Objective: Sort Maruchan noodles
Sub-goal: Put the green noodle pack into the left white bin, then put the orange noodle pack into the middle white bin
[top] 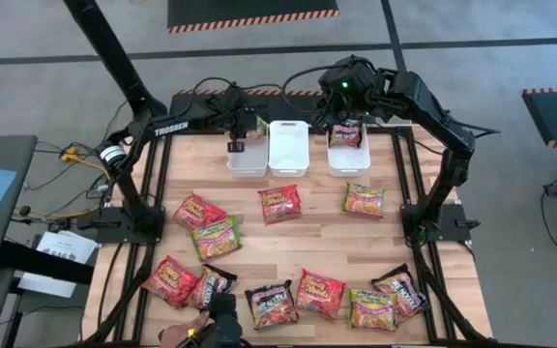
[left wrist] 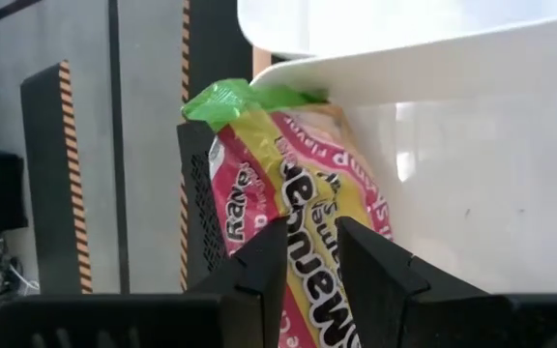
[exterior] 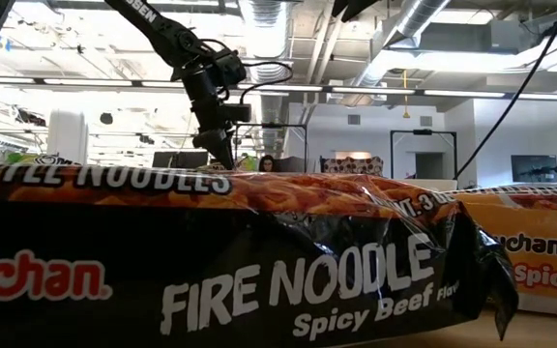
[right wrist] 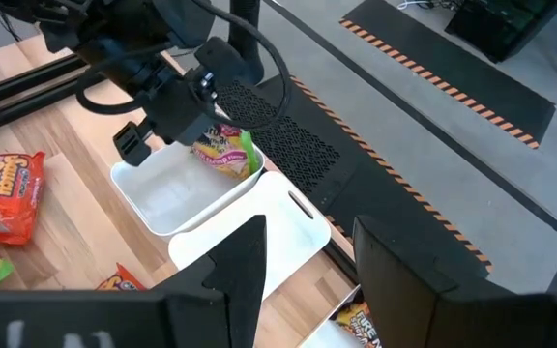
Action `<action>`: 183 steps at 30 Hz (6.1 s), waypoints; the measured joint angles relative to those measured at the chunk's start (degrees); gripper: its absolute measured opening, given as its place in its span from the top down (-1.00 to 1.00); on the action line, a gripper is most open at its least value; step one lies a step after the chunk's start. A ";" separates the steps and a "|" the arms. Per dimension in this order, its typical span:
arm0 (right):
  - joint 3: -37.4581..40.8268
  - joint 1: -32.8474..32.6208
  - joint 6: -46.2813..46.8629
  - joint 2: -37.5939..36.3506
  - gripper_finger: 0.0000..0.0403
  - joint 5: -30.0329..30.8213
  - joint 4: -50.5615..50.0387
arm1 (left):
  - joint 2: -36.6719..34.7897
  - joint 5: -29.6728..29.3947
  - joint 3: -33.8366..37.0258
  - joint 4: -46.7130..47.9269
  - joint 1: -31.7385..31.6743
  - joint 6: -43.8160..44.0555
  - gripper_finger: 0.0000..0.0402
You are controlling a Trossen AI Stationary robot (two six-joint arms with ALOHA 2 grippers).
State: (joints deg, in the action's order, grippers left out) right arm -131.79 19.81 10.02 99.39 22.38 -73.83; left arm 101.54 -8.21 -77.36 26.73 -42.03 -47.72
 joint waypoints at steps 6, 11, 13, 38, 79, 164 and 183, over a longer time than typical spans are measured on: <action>0.00 0.00 0.00 0.00 0.09 0.00 -0.12 | 0.00 5.19 0.01 -0.08 -2.22 -0.84 0.57; 0.00 0.00 0.00 0.00 0.09 0.02 -0.12 | 0.00 8.03 0.02 -0.76 -2.71 1.69 0.57; 0.00 -0.01 0.00 0.00 0.09 0.02 -0.12 | 0.02 8.03 0.02 -0.62 -2.68 2.42 0.57; 0.00 -0.02 0.00 0.00 0.09 -0.22 -1.87 | -2.29 25.70 -16.07 14.72 -3.52 21.31 0.57; 13.51 -17.66 22.98 0.14 0.09 -14.28 -5.46 | -46.82 33.42 -16.37 35.12 0.82 40.25 0.57; 15.65 -14.14 4.96 35.65 0.40 -20.83 7.47 | -47.56 31.43 -16.35 44.97 1.09 42.38 0.57; 16.12 -15.63 9.67 29.98 0.98 -24.05 6.74 | -47.56 31.10 -16.35 44.97 1.09 42.38 0.57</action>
State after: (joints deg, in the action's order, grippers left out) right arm -115.66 4.18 19.69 129.37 -1.67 -67.09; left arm 53.98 22.90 -93.71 71.70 -40.95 -5.34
